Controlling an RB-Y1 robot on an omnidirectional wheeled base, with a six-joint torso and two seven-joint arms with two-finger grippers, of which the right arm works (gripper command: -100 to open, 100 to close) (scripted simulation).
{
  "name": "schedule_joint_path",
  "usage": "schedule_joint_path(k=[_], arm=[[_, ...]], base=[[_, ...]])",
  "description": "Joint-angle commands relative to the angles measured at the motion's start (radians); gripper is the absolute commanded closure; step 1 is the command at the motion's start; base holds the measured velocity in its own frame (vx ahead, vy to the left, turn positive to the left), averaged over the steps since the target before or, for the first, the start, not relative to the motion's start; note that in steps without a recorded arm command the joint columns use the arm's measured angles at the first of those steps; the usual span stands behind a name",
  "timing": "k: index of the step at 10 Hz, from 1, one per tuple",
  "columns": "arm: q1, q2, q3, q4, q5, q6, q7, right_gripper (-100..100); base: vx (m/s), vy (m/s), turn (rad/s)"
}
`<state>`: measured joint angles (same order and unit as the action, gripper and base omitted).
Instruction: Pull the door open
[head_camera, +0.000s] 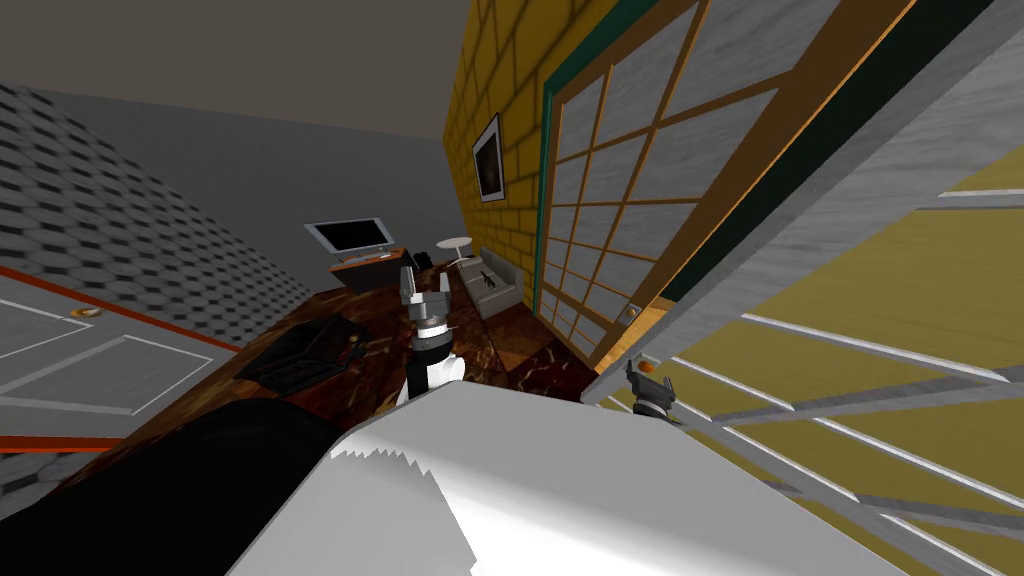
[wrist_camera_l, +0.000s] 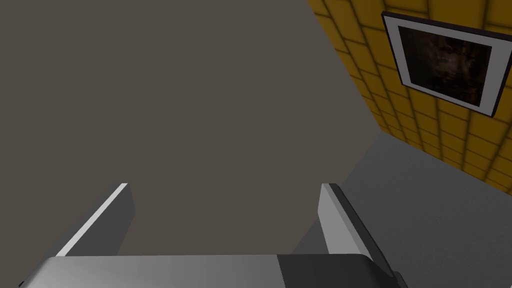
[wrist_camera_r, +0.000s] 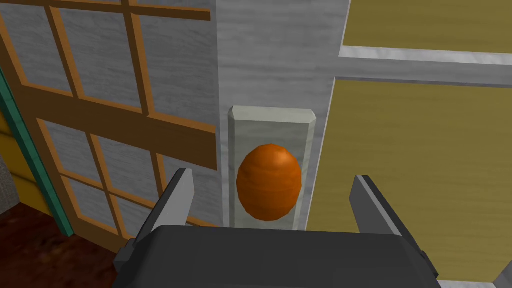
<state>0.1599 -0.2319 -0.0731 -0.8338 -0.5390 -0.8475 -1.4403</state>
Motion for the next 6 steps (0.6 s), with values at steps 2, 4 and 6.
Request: schedule_joint_path(k=[2,4,6], arm=[[0.005,-0.013,-0.001,0.004,-0.002,-0.003,-0.014,-100],[0.005,-0.013,-0.001,0.004,-0.002,-0.003,-0.014,100],[0.005,-0.013,-0.001,0.004,-0.002,-0.003,-0.014,100]], base=[[0.134,-0.005,0.021],[-0.023,-0.003,-0.009],[-0.016,-0.002,0.014]])
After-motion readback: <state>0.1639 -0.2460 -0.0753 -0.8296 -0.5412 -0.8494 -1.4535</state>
